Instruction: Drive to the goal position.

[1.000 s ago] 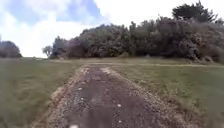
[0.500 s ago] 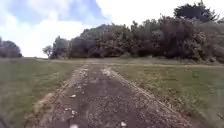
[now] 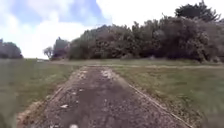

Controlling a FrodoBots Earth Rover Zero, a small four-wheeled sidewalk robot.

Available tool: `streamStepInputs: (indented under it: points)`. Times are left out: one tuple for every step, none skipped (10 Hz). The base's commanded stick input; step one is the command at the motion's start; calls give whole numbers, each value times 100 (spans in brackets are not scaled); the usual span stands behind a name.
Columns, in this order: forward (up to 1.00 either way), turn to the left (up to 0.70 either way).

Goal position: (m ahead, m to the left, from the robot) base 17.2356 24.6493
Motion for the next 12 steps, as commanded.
streamStepInputs:
  points:
    - [85, 0]
    - [85, 0]
    - [85, 0]
    - [85, 0]
    - [85, 0]
    - [85, 21]
    - [85, 34]
    - [85, 34]
    - [85, 34]
    - [85, 34]
    - [85, 34]
    - [85, 31]
